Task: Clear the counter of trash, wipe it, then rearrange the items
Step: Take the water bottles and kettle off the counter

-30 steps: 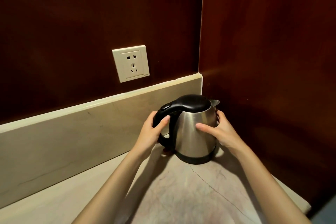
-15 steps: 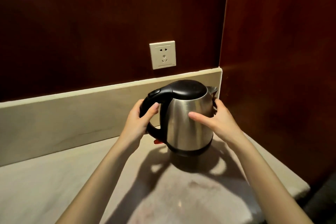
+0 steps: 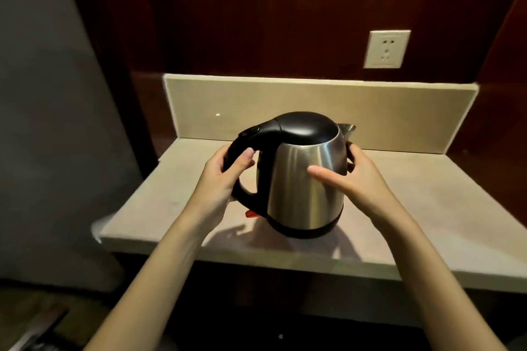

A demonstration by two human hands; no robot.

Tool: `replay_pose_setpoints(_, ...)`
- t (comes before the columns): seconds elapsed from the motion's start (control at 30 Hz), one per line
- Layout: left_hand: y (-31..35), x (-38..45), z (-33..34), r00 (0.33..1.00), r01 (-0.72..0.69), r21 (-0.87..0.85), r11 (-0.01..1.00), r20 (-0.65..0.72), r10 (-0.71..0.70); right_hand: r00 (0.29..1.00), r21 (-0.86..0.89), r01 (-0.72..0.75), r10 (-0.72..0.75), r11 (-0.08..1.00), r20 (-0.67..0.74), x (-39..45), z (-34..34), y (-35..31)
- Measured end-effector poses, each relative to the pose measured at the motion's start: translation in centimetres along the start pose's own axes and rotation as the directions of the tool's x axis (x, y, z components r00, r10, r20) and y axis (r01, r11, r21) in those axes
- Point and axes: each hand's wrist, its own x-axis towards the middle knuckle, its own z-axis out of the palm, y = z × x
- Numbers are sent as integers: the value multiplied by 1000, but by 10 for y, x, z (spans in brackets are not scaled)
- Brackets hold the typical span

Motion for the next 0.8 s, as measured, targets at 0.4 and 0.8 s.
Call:
replay_pose_setpoints(0.4, 8, -89, -159, 976, -4, 113, 994, -216, 29, 984, 70, 16, -28, 997, 176, -40, 161, -34)
replay_pose_setpoints(0.8, -11, -128, -374, 980, -58, 125, 990, -180, 80, 984, 77, 29, -42, 997, 176, -82, 379, -67)
